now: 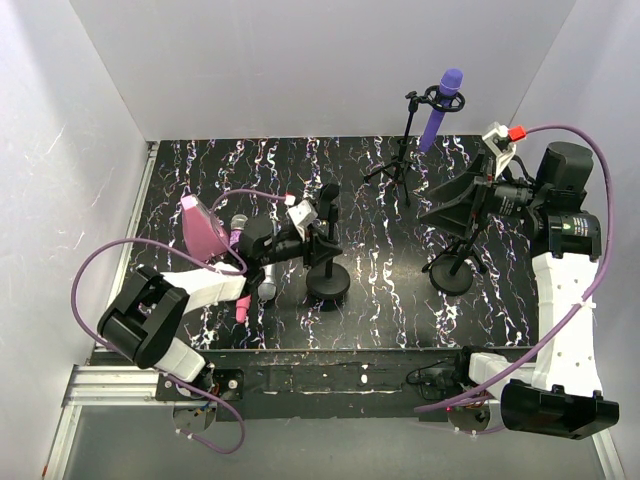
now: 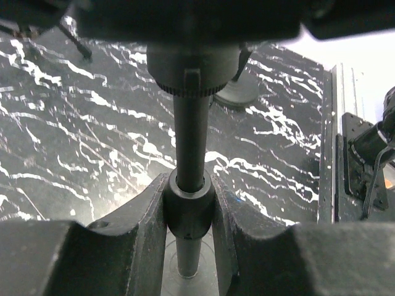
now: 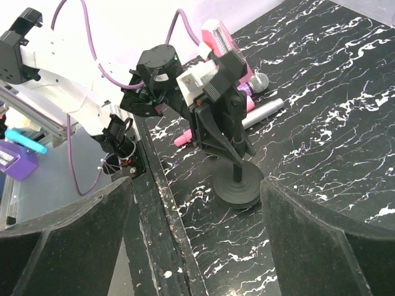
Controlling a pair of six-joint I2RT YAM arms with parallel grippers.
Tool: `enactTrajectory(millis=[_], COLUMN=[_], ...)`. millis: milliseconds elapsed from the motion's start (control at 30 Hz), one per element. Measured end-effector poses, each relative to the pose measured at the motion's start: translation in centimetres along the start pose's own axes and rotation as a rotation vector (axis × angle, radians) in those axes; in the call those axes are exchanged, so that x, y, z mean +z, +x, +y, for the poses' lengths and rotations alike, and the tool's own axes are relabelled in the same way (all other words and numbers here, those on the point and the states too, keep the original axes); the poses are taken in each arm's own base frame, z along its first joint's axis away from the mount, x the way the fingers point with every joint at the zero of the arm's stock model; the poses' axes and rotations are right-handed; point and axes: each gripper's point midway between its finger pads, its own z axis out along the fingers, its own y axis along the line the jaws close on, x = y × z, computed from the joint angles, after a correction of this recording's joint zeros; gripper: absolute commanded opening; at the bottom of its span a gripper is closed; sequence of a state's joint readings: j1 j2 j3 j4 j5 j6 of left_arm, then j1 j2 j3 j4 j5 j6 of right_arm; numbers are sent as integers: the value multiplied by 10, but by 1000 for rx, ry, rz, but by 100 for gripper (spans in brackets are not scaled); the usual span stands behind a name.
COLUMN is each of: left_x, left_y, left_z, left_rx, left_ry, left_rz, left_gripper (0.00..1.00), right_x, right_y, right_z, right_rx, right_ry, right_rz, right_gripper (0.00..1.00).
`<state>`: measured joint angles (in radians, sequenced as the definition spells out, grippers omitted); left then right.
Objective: Attach the microphones to the stand
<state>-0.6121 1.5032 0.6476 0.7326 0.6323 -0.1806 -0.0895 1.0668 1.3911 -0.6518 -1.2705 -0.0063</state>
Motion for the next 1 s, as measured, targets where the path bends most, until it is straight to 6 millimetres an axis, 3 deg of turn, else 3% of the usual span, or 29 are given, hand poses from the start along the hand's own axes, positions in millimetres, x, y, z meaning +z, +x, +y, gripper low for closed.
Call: enactTrajectory(millis=[133, 333, 700, 767, 1000], left_x=[-10, -20, -36, -42, -69], left_y=[23, 39, -8, -13, -37], left_z=[-2, -5, -20, -22, -37], left_rx=[-28, -56, 25, 39, 106], left_ry=[-15, -33, -49, -64, -96], left_rz=[45, 91, 4, 7, -15], left_gripper=[11, 41, 82, 98, 98], right_x=[2, 5, 10, 11, 16], right_y=[1, 6, 19, 22, 32], right_z=[5, 12, 16, 16, 20], right_rx=[-18, -28, -45, -47, -61], right_ry=[-31, -68, -101, -104, -128], right_rz=[6, 20, 52, 60, 93], right_gripper=[91, 91, 92, 92, 92])
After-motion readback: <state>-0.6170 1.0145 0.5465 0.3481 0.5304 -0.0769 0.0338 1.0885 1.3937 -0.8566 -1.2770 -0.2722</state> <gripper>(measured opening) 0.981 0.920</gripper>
